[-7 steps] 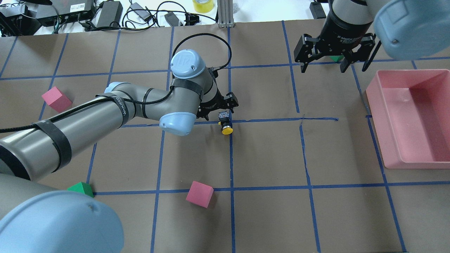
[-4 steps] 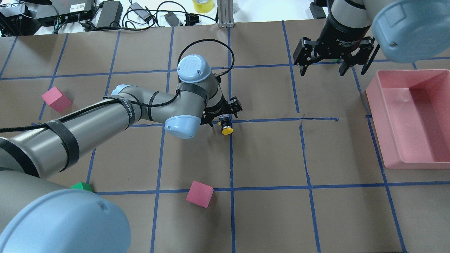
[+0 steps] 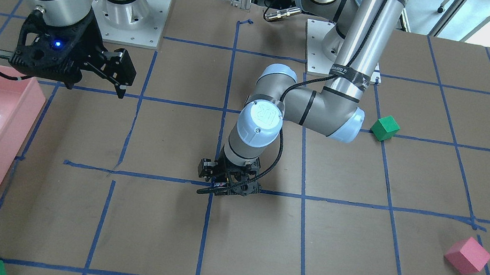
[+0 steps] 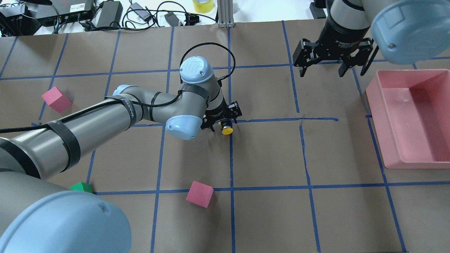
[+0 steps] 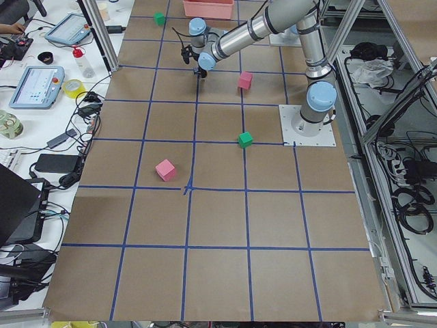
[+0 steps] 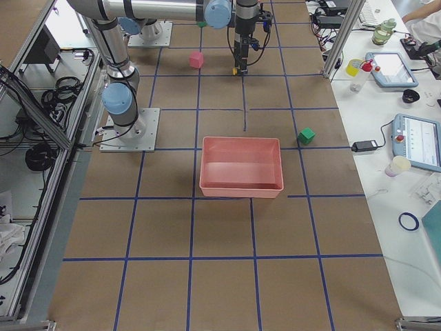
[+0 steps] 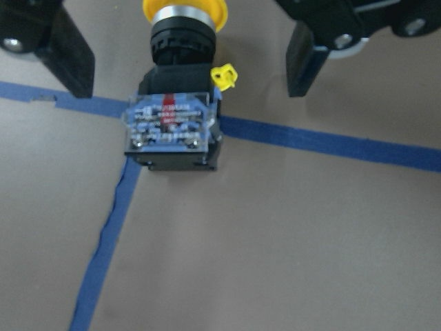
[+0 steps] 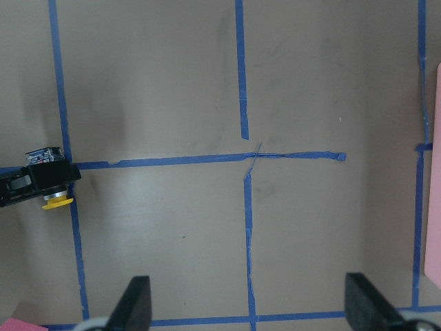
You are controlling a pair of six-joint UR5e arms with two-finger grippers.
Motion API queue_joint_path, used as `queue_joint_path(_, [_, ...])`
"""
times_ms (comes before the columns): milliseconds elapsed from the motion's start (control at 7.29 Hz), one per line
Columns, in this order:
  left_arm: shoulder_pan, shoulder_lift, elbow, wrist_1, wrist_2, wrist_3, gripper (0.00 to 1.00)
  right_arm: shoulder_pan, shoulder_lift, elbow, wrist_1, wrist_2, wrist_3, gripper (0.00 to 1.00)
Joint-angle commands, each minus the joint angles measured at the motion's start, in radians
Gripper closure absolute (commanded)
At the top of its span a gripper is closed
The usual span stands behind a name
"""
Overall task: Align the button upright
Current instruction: 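Grasp the switch body with the left gripper and lift it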
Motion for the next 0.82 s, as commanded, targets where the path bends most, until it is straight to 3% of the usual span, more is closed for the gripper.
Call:
queue_joint_path(0, [0.0,0.0,0.001,-0.002,-0.003,0.002,0.99,0.0,0.0,0.0,0.0,0.001,0.001,0.0])
queue_joint_path(686, [0.0,0.02,0.014,-0.065,-0.03,-0.063,1.0,0.0,0.002,0.002,0.0,0.008,-0.001,0.0])
